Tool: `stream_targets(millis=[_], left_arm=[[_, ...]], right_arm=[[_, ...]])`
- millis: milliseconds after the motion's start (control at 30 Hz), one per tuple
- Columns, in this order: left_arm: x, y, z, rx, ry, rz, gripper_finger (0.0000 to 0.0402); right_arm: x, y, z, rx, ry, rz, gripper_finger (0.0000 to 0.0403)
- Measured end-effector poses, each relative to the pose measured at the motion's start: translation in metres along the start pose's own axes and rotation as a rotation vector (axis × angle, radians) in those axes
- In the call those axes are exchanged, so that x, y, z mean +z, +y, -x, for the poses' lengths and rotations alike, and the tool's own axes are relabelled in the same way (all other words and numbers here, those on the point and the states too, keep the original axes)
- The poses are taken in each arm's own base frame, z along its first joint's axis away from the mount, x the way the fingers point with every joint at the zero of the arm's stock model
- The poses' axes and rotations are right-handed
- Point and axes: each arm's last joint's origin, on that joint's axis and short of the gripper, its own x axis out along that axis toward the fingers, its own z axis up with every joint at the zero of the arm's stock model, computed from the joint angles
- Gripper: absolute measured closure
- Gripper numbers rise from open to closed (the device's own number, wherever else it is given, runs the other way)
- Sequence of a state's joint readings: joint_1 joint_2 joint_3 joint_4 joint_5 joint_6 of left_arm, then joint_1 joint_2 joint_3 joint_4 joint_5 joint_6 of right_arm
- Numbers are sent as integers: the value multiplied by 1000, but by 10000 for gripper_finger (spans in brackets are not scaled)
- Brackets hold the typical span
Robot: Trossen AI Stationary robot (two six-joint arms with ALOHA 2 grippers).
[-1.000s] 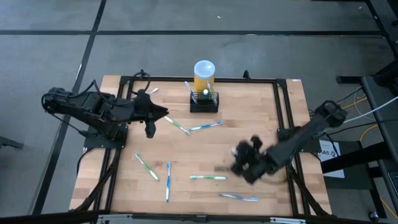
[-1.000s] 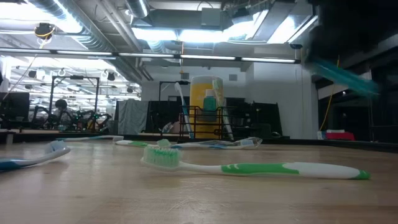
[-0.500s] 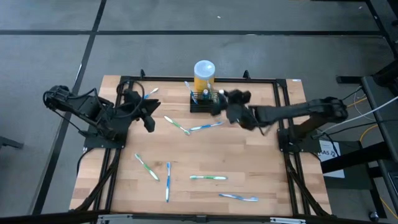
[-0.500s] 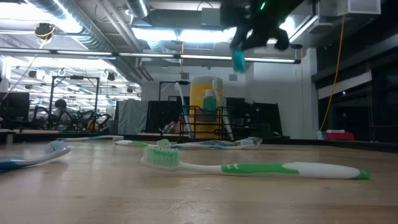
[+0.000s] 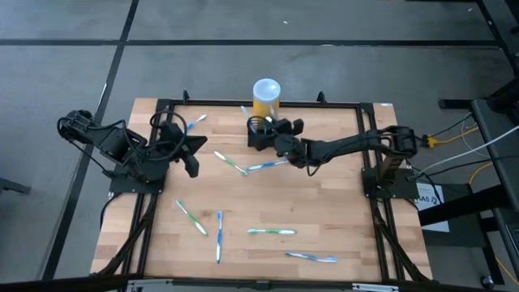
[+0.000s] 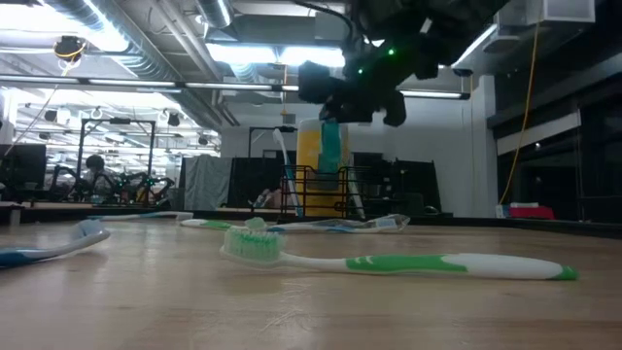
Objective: Pick & Place toothbrushing station
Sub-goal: Put the blue mouthwash in the wire organizer
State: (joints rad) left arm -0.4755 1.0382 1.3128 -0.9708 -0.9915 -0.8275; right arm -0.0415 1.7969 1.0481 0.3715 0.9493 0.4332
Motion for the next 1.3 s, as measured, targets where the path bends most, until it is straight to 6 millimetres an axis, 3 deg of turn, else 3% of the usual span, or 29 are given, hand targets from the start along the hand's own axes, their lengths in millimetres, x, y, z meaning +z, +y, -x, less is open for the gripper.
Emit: stream_targets(millis=[300, 500, 700, 833, 1300], left_arm=[[-1, -1, 0, -34, 36, 6, 398], [-1, -1, 0, -47, 50, 10, 399], [-1, -1, 0, -48, 52, 9, 396], [-2, -2, 0, -53, 57, 9, 399], [-2, -2, 0, -64, 68, -11, 399]], right_arm=[[-23, 6, -20, -30, -72, -19, 310], [-22, 1, -25, -96, -93, -39, 310], [-28, 0, -28, -125, -98, -60, 310], [-43, 3, -27, -138, -83, -52, 310], [-48, 6, -23, -165, -95, -63, 310]])
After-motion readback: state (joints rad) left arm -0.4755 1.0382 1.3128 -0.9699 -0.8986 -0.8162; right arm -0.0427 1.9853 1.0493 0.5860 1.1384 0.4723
